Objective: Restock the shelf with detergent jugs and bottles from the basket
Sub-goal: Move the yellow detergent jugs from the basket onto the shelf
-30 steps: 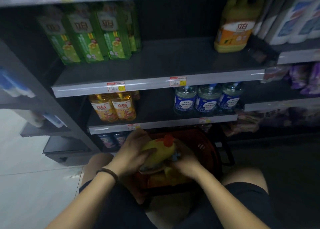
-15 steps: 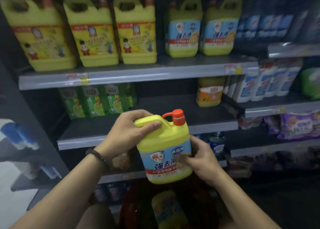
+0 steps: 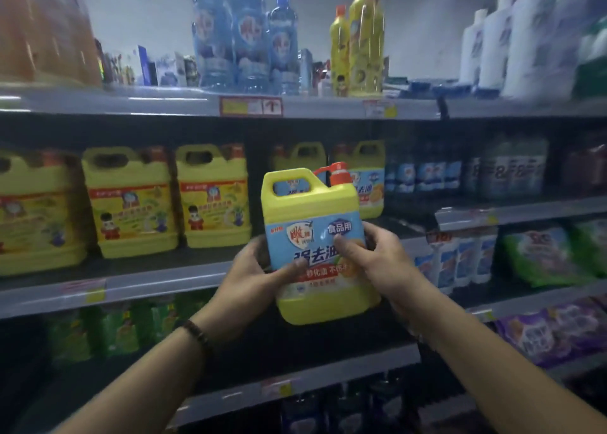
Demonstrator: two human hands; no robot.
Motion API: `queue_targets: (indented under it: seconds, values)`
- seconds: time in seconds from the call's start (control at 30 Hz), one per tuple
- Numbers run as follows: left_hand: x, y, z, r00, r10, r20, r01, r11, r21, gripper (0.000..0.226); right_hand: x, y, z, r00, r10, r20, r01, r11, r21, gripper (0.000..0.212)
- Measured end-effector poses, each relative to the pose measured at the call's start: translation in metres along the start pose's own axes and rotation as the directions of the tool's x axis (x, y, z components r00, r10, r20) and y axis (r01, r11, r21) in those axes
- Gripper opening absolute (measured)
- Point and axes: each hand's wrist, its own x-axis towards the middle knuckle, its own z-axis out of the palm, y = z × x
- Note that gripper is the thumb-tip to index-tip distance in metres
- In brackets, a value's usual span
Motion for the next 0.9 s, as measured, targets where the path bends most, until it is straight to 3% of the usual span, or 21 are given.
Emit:
queue_targets:
  seconds: [0.17,0.33,0.47,0.63,0.9]
  values:
    - [0.074,0.027,0.006,0.994,-0.111,0.013,0.112,0.987,-0.114,0.046,0.078,-0.018,-0.014,0.996,0.027,-0.082,-0.029,0.999,-0.025,0.043]
    - [0.144,0.032,0.002,0.996,-0.050,-0.073,0.046,0.997,-0.058,0.036,0.149,-0.012,-0.015,0.996,0.035,-0.082,-0.031,0.998,0.046,0.051]
    - [0.184,0.016,-0.007,0.986,0.004,-0.167,0.007,0.998,0.062,0.038,0.187,0.006,-0.011,0.996,-0.051,-0.079,0.038,0.987,-0.159,0.035]
    - [0.202,-0.019,-0.014,0.969,0.136,-0.205,-0.078,0.960,0.268,0.054,0.200,0.037,-0.004,0.991,-0.121,-0.049,0.084,0.879,-0.470,0.042]
    - [0.197,-0.016,-0.019,0.975,0.162,-0.151,-0.070,0.872,0.484,0.054,0.201,0.037,0.000,0.985,-0.079,-0.150,-0.028,0.796,-0.605,0.036]
